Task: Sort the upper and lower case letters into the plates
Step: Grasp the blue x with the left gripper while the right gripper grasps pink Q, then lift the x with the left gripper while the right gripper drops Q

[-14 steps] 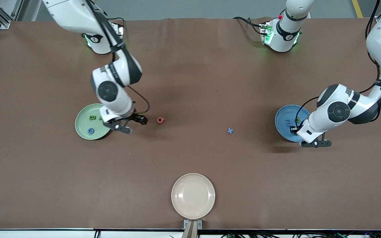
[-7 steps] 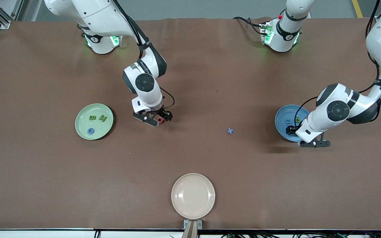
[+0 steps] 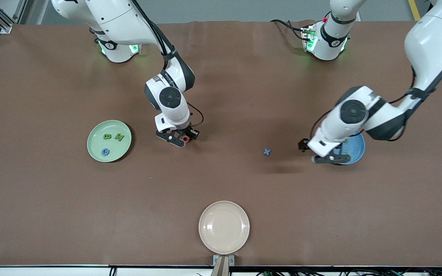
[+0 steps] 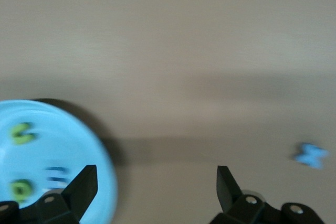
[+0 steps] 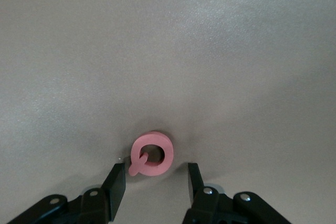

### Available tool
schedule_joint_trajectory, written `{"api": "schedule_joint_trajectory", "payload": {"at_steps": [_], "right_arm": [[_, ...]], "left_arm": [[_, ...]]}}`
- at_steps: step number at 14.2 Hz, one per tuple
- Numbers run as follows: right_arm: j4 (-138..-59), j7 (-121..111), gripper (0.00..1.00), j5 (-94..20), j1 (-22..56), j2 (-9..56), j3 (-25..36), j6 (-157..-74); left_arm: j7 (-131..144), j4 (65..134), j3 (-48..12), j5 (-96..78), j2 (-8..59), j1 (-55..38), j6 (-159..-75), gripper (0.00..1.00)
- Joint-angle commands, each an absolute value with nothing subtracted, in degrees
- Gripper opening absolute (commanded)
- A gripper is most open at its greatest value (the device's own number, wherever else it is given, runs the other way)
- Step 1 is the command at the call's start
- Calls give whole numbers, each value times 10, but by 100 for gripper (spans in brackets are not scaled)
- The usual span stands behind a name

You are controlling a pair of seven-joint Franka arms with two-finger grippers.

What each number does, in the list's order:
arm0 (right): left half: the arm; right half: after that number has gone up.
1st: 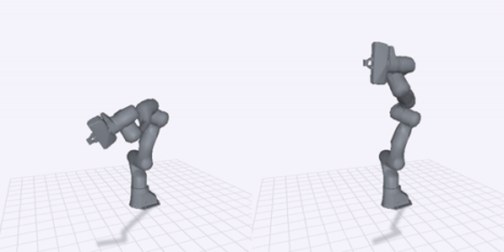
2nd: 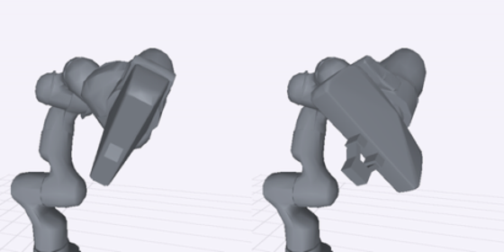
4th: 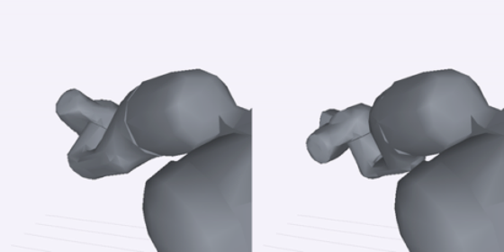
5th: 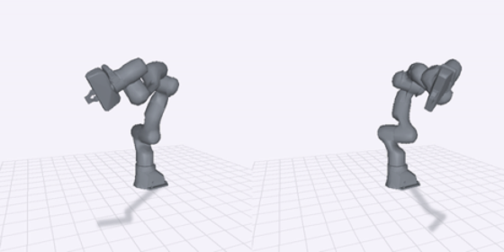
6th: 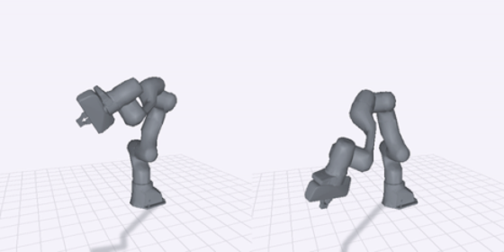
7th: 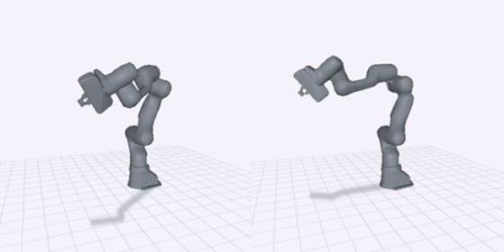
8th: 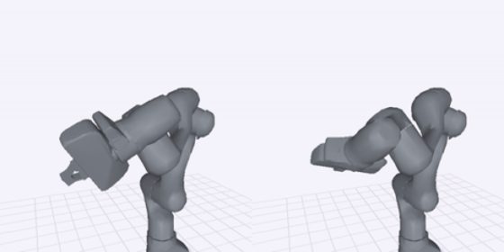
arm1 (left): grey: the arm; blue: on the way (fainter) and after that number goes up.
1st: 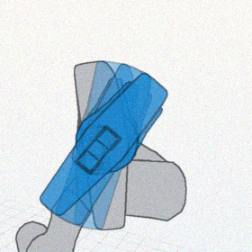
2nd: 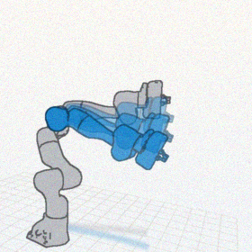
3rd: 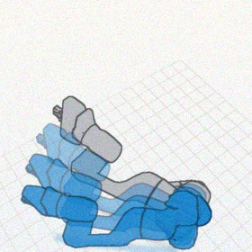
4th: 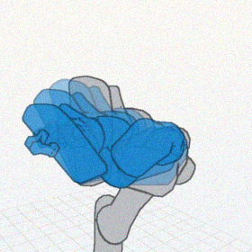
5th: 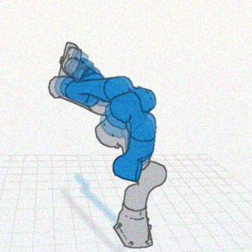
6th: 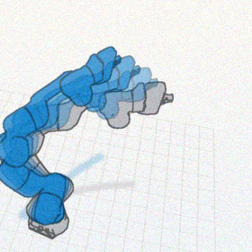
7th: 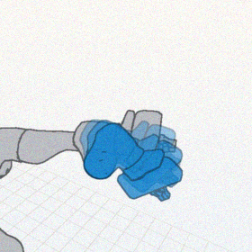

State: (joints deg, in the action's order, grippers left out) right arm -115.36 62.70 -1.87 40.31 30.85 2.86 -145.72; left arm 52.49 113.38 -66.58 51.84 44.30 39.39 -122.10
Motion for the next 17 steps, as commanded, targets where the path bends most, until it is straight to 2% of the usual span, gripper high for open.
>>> {"api": "schedule_joint_trajectory", "payload": {"at_steps": [1, 2, 6, 9, 11, 13, 17], "right_arm": [[-1148, 637, 57, -23, 410, 321, 33, -1467], [-1148, 637, 57, -23, 410, 321, 33, -1467], [-1144, 636, 43, -23, 409, 323, 33, -1466], [-1144, 635, 23, -23, 407, 324, 33, -1465], [-1144, 630, 4, -22, 403, 323, 33, -1462], [-1141, 621, 0, -18, 394, 322, 34, -1458], [-1136, 604, 0, -18, 388, 316, 35, -1442]], "left_arm": [[588, 1091, -632, 509, 441, 311, -1210, 100], [621, 1079, -619, 493, 442, 281, -1213, 100], [680, 1037, -518, 444, 443, 141, -1216, 100], [682, 1013, -482, 403, 467, 101, -1243, 99], [681, 1013, -478, 403, 472, 100, -1267, 99], [680, 1008, -475, 404, 486, 100, -1273, 98], [679, 1005, -459, 409, 498, 90, -1300, 91]]}}
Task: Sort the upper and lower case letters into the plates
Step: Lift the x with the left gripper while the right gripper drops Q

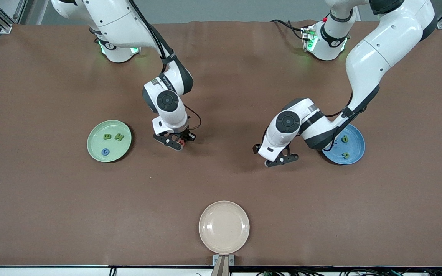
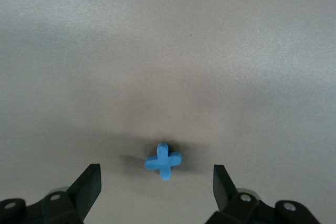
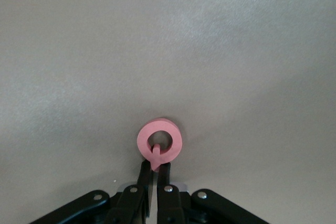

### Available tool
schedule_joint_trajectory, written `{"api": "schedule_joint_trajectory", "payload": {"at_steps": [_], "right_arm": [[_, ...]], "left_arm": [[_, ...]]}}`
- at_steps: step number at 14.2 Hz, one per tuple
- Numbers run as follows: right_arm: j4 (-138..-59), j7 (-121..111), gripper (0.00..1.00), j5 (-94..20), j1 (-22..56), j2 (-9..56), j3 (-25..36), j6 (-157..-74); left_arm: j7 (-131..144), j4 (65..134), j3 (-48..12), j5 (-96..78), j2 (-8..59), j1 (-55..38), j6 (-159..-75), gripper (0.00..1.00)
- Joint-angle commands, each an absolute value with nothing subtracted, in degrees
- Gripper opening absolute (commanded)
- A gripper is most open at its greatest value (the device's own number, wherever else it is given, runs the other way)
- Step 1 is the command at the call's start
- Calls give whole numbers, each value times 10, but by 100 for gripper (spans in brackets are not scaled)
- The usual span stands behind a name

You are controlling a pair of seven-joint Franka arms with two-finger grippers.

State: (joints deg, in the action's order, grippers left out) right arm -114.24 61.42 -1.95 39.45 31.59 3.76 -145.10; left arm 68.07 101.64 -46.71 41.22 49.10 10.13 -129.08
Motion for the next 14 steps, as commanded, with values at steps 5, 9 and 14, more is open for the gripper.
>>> {"api": "schedule_joint_trajectory", "payload": {"at_steps": [5, 9, 14], "right_arm": [[-1117, 534, 0, -17, 354, 288, 38, -1356], [-1142, 401, 0, -16, 283, 233, 39, -1299], [-1214, 199, 0, -14, 164, 181, 39, -1310]], "left_arm": [[674, 1005, -458, 410, 510, 88, -1301, 79], [674, 1005, -454, 411, 512, 87, -1301, 64], [674, 1004, -445, 411, 512, 81, -1301, 55]]}}
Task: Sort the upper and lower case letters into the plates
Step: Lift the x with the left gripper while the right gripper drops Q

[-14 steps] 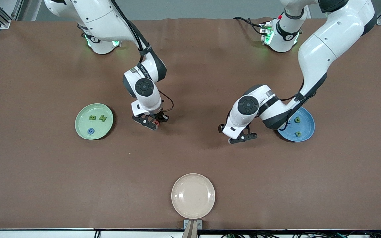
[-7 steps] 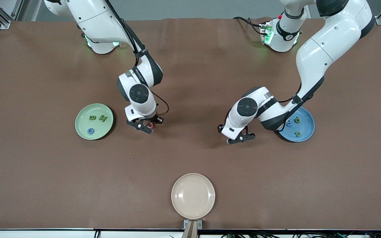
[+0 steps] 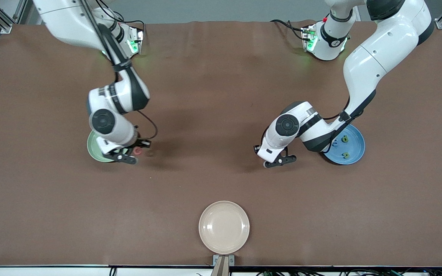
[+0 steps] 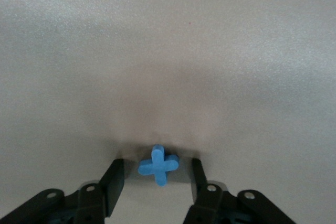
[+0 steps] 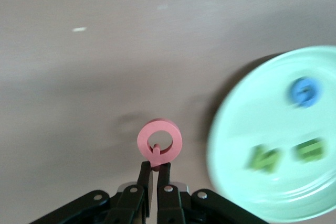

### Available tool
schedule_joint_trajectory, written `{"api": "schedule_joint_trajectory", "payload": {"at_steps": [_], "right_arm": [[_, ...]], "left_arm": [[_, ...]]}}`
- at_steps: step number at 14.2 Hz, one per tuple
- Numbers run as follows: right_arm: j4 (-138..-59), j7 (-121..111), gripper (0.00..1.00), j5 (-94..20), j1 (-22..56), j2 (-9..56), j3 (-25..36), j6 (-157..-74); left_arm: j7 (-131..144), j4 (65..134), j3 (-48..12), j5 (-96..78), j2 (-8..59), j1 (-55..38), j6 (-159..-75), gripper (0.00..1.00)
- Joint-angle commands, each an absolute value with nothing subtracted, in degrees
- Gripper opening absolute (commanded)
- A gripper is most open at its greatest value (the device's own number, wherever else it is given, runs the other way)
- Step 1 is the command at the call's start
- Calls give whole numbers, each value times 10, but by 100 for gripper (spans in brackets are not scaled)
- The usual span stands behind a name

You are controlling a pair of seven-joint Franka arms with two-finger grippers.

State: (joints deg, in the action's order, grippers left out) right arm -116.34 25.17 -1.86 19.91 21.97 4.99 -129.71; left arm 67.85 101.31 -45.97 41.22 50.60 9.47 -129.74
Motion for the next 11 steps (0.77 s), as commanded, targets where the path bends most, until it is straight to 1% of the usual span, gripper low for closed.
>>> {"api": "schedule_joint_trajectory", "payload": {"at_steps": [1, 2, 4, 6, 9, 10, 11], "right_arm": [[-1231, 173, 0, -14, 150, 177, 39, -1324], [-1247, 152, 0, -14, 138, 174, 40, -1346], [-1277, 101, 0, -14, 106, 179, 39, -1402], [-1295, 77, 0, -14, 88, 181, 39, -1435], [-1307, 76, 1, -14, 88, 185, 39, -1450], [-1306, 76, 4, -14, 88, 185, 39, -1448], [-1305, 75, 35, -14, 87, 185, 39, -1444]], "left_arm": [[676, 1003, -439, 410, 512, 77, -1301, 53], [676, 1003, -438, 410, 511, 76, -1301, 50], [677, 1003, -438, 410, 511, 75, -1302, 42], [678, 1003, -438, 410, 512, 75, -1302, 34], [679, 1002, -438, 410, 511, 76, -1301, 26], [677, 1002, -438, 410, 509, 76, -1301, 22], [676, 1002, -438, 411, 506, 76, -1301, 20]]}}
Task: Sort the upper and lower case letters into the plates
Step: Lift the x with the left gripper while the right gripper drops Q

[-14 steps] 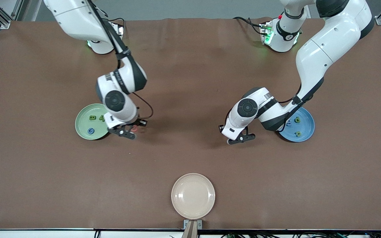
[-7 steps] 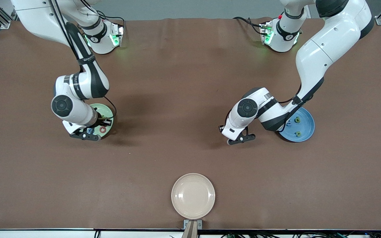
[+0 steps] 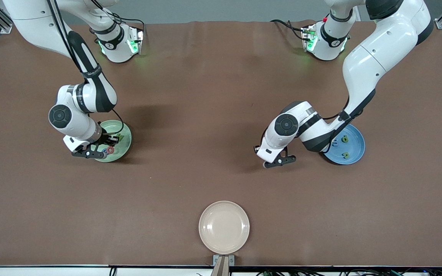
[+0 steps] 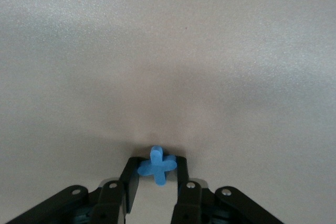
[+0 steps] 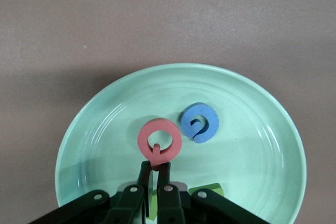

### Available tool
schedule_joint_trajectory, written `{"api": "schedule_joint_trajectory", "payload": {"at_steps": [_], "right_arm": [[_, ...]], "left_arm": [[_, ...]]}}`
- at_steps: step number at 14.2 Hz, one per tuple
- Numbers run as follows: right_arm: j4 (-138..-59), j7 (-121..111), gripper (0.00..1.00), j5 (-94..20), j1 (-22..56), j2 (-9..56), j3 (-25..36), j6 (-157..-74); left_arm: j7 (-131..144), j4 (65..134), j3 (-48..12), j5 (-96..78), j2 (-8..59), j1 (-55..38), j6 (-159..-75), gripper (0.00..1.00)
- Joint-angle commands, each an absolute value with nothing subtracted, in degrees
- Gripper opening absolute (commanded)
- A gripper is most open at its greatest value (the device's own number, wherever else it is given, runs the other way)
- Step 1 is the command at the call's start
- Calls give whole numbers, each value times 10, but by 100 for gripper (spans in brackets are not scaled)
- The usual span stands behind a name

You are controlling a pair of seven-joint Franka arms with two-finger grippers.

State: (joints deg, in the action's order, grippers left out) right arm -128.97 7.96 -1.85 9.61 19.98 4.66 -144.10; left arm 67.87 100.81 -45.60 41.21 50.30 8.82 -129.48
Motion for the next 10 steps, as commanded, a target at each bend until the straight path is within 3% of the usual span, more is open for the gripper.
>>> {"api": "schedule_joint_trajectory", "payload": {"at_steps": [1, 6, 10], "right_arm": [[-1303, 75, 99, -14, 86, 185, 39, -1441], [-1245, 56, 100, -14, 85, 181, 39, -1346], [-1118, -23, 100, -13, 56, 176, 48, -1191]], "left_arm": [[674, 1003, -439, 412, 498, 80, -1296, 19], [651, 1030, -473, 412, 447, 136, -1260, 19], [563, 1093, -628, 419, 441, 329, -1171, 19]]}}
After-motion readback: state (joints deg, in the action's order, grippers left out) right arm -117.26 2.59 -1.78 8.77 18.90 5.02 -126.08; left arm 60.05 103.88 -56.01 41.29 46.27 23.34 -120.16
